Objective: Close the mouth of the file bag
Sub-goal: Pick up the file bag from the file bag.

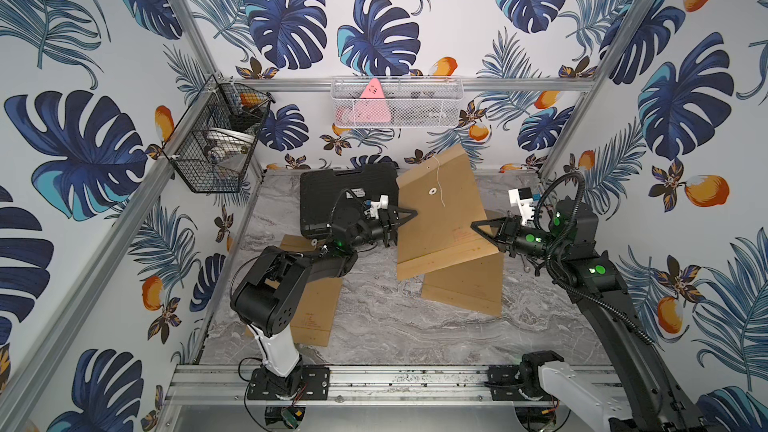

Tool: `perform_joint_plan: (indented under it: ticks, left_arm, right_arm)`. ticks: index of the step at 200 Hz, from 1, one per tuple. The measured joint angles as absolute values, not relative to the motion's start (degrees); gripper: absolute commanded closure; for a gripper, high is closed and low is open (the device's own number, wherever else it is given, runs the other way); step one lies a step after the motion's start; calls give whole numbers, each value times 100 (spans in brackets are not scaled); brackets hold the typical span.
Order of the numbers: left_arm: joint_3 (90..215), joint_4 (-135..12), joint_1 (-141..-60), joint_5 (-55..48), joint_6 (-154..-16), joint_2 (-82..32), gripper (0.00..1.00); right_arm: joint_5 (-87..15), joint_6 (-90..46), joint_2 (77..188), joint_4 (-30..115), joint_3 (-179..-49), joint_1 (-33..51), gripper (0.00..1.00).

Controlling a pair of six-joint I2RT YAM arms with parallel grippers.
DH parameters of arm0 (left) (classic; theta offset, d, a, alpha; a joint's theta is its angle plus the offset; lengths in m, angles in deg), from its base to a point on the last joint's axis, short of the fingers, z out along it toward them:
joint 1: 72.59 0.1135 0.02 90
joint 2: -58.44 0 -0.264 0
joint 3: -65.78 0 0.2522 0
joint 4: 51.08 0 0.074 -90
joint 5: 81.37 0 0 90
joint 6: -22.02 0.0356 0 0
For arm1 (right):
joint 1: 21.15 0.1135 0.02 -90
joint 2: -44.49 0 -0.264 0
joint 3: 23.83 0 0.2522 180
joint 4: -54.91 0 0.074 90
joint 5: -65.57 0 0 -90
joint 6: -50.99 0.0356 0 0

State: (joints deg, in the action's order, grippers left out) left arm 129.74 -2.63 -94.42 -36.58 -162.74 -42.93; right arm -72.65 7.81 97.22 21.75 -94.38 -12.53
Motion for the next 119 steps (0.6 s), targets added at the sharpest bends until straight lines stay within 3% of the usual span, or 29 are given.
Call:
perform_joint_plan:
  ticks: [45, 87, 104, 119]
  left_arm:
    - [13337, 11, -9068, -3837, -16272, -4450, 74]
    - [13638, -223, -8727, -4034, -15937, -4131, 83]
    - [13802, -440, -8703, -4146, -15631, -3941, 92]
    - [13918, -634, -8675, -4233, -15402, -3858, 99]
  right_arm:
    - [-7595, 983, 9431, 2433, -9113, -1255, 100]
    - [-7727, 989, 9267, 2571, -8750, -1257, 100]
    - [-7735, 996, 9276, 2684, -8621, -1253, 100]
    - [-7738, 1002, 9311, 2820, -8525, -1251, 72]
